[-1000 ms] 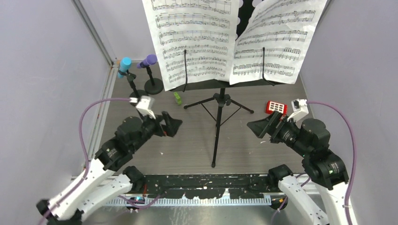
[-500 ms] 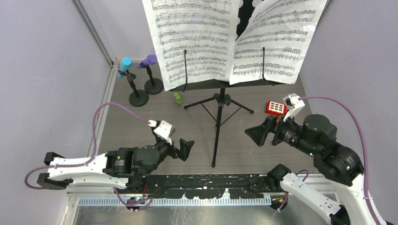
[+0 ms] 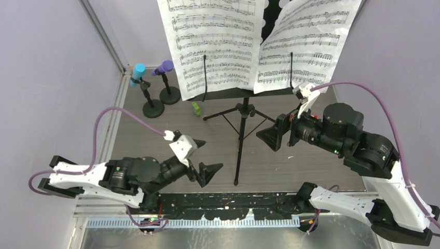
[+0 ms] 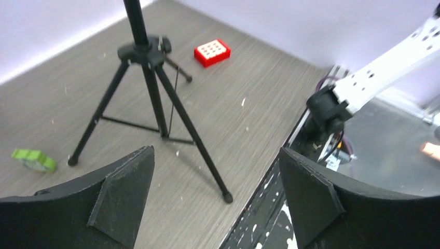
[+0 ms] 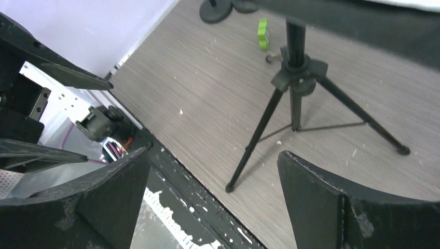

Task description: Pack up the instrument practice props

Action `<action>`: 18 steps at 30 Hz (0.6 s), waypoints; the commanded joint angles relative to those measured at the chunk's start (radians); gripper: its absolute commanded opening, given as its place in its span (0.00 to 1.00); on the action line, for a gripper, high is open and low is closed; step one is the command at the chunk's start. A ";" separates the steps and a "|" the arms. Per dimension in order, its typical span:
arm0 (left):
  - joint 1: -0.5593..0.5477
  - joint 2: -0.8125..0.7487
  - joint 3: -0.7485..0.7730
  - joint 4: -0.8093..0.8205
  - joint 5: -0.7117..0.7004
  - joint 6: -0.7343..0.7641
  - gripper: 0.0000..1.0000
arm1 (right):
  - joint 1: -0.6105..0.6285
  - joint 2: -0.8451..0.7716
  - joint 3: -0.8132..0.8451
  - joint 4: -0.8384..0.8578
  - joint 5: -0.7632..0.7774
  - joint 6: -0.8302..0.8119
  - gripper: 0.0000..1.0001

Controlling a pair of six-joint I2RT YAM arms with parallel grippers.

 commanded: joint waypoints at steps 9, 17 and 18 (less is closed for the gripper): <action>-0.014 -0.077 0.311 -0.116 -0.008 0.193 0.88 | 0.025 0.103 0.116 0.256 -0.116 -0.016 0.92; -0.014 0.002 0.555 -0.254 -0.074 0.282 0.75 | 0.042 0.164 0.180 0.357 -0.120 -0.007 0.90; -0.014 0.001 0.569 -0.241 -0.076 0.303 0.74 | 0.044 0.181 0.192 0.369 -0.134 -0.002 0.89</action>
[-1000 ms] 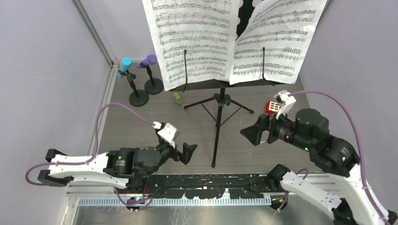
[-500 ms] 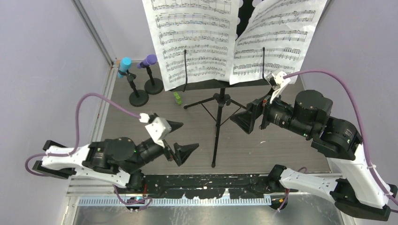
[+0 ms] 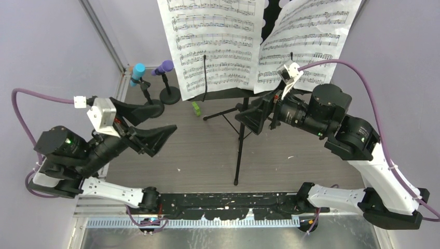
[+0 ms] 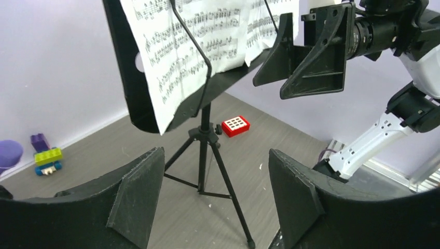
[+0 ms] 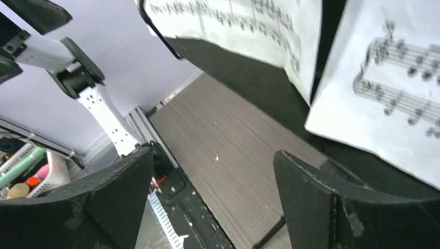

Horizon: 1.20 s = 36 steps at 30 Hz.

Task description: Pack up the instrument practice props

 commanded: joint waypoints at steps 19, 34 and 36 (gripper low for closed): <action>-0.005 0.291 0.313 0.181 -0.101 0.463 0.72 | 0.112 0.195 0.108 0.441 0.135 0.032 0.70; 0.143 0.478 0.506 0.000 0.006 0.441 0.74 | 0.112 0.166 0.010 0.476 0.174 0.042 0.69; 0.286 0.540 0.600 -0.115 0.156 0.352 0.72 | 0.112 0.162 0.003 0.474 0.170 0.037 0.69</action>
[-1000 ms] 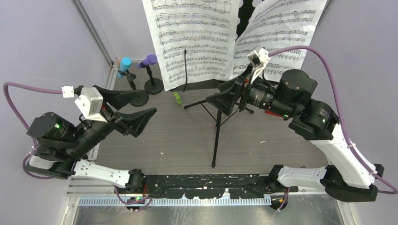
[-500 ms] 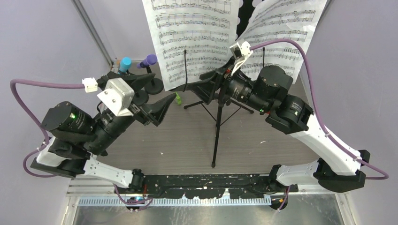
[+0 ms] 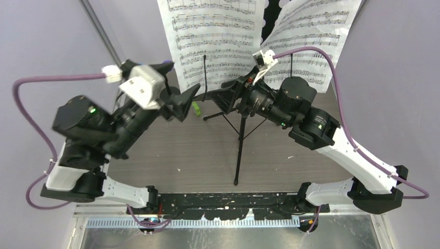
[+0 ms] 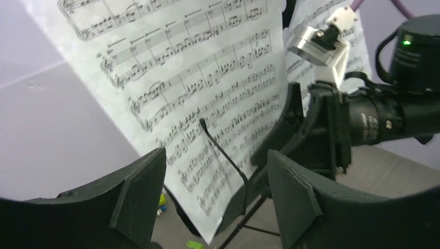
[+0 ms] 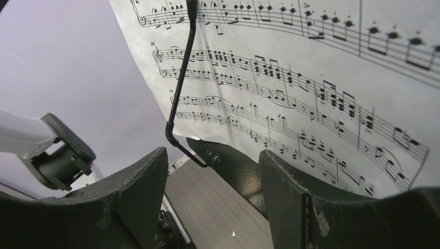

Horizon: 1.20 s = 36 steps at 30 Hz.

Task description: Pack up the instrument practice props

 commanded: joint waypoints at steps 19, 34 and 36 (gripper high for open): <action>0.273 -0.086 0.048 -0.222 0.390 -0.214 0.68 | 0.004 -0.037 -0.031 0.102 0.002 0.016 0.65; 0.273 -0.076 0.013 -0.169 0.316 -0.175 0.63 | 0.004 0.005 -0.030 0.211 -0.033 0.115 0.59; 0.274 -0.062 0.022 -0.169 0.311 -0.166 0.63 | 0.004 0.004 -0.030 0.215 -0.032 0.116 0.59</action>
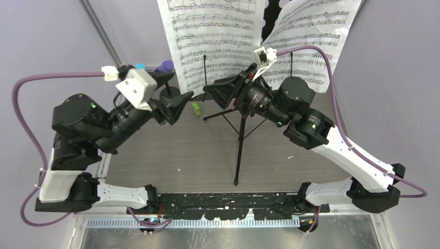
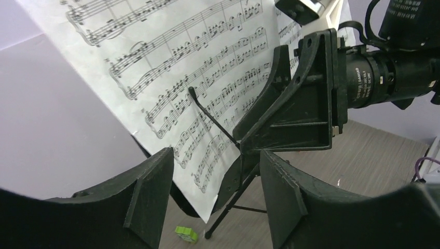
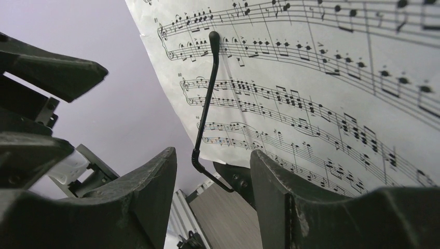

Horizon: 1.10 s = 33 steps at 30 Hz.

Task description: Pack up the instrument practice props

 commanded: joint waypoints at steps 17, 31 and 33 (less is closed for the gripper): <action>0.014 0.136 0.258 0.013 -0.036 0.128 0.62 | 0.003 -0.012 -0.013 0.068 -0.008 0.012 0.58; 0.014 -0.047 0.026 0.058 -0.031 0.039 0.58 | 0.003 0.026 0.021 0.122 -0.081 0.052 0.54; 0.013 -0.081 -0.031 0.072 -0.015 0.017 0.57 | 0.004 0.034 0.025 0.137 -0.090 0.061 0.53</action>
